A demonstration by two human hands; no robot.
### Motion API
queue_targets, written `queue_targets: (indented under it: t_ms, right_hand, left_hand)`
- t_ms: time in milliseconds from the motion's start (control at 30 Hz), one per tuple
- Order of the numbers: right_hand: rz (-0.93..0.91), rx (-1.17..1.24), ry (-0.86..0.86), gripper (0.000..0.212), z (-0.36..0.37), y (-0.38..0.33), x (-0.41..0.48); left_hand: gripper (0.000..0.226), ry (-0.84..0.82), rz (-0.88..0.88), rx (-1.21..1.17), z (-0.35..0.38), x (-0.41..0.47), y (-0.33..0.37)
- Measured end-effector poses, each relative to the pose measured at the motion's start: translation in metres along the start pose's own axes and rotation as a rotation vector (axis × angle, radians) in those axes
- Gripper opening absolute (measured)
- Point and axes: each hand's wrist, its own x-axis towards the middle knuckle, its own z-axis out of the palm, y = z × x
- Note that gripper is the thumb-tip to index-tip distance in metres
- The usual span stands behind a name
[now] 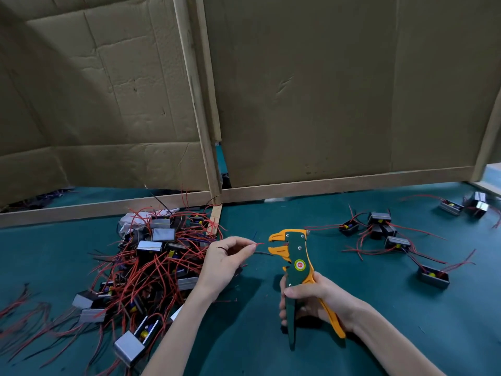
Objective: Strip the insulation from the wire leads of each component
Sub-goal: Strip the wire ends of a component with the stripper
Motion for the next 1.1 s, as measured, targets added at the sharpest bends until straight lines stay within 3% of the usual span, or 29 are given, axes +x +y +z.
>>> queue_targets:
  t_ms: [433, 867, 1100]
  right_hand:
    - [0.006, 0.003, 0.032, 0.021, 0.002, 0.000, 0.000]
    - [0.019, -0.025, 0.038, 0.023, 0.006, -0.001, -0.003]
    - [0.065, -0.071, 0.217, 0.026, 0.014, 0.005, 0.001]
  left_hand:
    - [0.015, -0.150, -0.041, -0.065, 0.009, 0.004, 0.006]
    - [0.014, -0.175, -0.034, -0.058, 0.006, 0.004, 0.008]
    - [0.010, -0.201, -0.035, -0.092, 0.001, 0.003, 0.008]
